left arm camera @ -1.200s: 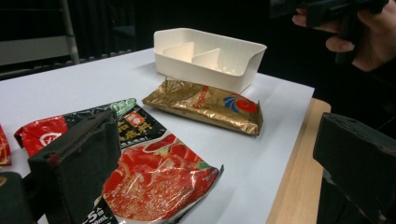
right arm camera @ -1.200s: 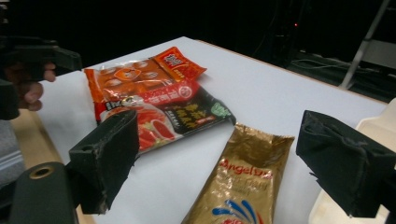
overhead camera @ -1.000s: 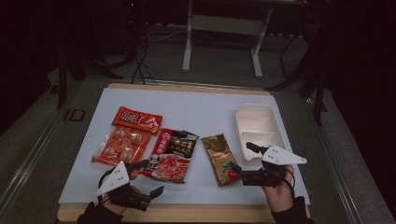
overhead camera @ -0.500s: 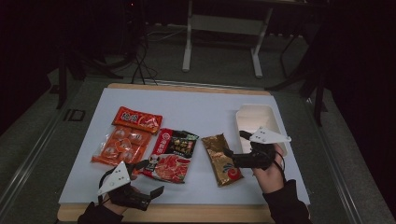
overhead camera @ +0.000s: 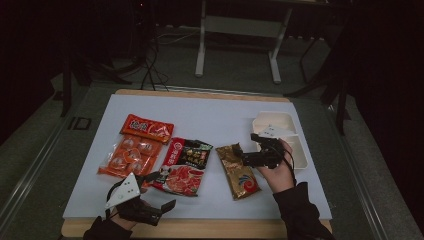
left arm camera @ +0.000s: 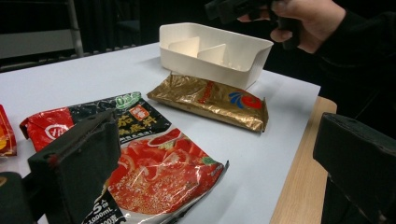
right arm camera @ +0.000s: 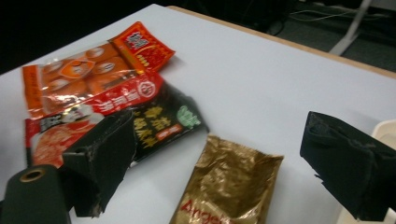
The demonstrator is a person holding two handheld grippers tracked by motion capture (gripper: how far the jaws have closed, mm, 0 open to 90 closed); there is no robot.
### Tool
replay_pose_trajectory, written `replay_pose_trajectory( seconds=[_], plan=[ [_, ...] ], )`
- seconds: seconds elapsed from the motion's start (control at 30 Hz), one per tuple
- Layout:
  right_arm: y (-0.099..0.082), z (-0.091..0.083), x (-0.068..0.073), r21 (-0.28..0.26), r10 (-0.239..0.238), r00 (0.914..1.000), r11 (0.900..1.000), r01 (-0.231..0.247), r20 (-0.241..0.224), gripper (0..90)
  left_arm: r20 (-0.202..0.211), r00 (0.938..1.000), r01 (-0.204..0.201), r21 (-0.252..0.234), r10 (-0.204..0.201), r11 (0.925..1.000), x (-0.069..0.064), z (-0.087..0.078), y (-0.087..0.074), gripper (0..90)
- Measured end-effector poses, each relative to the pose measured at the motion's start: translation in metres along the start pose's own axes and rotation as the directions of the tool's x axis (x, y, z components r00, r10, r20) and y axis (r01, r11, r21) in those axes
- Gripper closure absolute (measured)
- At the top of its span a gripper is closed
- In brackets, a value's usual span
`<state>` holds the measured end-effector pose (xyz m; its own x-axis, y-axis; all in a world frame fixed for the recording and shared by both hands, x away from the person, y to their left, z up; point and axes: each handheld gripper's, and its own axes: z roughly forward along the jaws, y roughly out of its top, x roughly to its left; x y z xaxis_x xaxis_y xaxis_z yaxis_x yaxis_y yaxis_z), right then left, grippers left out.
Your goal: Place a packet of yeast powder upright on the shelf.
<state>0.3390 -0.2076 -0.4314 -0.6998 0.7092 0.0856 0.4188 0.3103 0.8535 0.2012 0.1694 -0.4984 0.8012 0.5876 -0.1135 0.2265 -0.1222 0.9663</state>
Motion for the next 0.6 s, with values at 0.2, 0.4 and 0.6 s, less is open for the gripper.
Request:
replay_pose_trajectory(
  seconds=[0.2, 0.4, 0.6],
  plan=[
    [0.006, 0.014, -0.003, 0.027, 0.014, 0.9994, 0.9995, -0.014, 0.03, 13.1, 0.0, 1.0, 0.001, 0.0, -0.001, 1.0, 0.0, 0.0, 0.0, 1.1],
    [0.008, 0.033, -0.008, 0.099, 0.036, 0.9982, 0.9943, -0.04, 0.048, 13.9, 0.002, 1.0, 0.001, 0.0, -0.001, 1.0, 0.0, 0.0, 0.0, 1.1],
    [0.007, 0.049, -0.015, 0.161, 0.083, 0.9942, 0.9826, -0.093, 0.068, 16.7, 0.005, 1.0, 0.002, 0.004, -0.002, 1.0, 0.0, 0.0, 0.0, 1.1]
  ],
)
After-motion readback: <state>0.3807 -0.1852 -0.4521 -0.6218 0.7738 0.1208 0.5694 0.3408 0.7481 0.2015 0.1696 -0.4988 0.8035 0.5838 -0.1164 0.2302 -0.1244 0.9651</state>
